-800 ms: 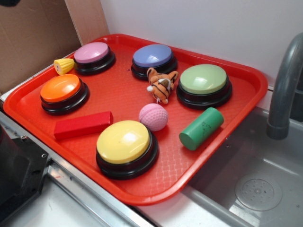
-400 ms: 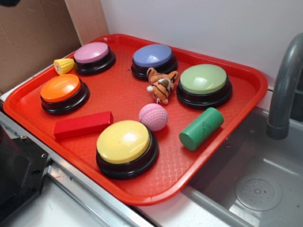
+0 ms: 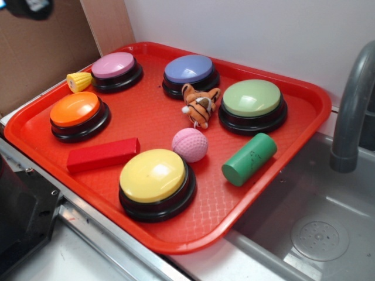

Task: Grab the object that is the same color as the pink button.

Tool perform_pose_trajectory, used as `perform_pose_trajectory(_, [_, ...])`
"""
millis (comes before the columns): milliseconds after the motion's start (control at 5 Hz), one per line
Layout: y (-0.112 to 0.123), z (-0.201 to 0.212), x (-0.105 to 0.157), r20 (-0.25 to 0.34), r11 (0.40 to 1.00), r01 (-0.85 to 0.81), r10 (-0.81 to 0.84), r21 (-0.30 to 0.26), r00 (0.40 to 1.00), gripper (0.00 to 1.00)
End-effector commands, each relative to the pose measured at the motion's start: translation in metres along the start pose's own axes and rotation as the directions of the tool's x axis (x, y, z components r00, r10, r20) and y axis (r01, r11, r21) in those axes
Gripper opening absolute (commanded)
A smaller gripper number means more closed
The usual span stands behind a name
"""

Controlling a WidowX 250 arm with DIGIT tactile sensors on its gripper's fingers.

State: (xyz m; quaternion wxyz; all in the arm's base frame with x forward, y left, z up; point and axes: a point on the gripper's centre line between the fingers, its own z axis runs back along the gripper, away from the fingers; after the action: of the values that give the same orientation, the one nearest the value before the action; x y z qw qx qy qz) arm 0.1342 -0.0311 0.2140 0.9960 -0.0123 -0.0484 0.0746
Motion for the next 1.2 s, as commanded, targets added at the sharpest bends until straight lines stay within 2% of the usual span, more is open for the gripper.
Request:
perform_pose_trajectory(0, [-0.024,-0.034,0.022,0.100,0.996,-0.069,0.074,-0.054,0.992,1.00])
perform_pose_trajectory(200, [-0.036,-0.055,0.034,0.091,0.994,-0.085,0.092,-0.071,0.992,1.00])
perform_pose_trajectory(400, [-0.050,-0.082,0.047,0.123,0.992,-0.093,0.104,-0.090,0.987,1.00])
perform_pose_trajectory(600, [-0.067,-0.113,0.057,0.133,0.988,-0.049,0.068,-0.143,0.989,1.00])
perform_pose_trajectory(800, [-0.078,-0.135,0.068,0.131,0.988,-0.057,0.076,-0.144,0.988,1.00])
perform_pose_trajectory(1000, [-0.088,-0.156,0.075,0.117,0.993,0.006,0.007,-0.114,0.993,1.00])
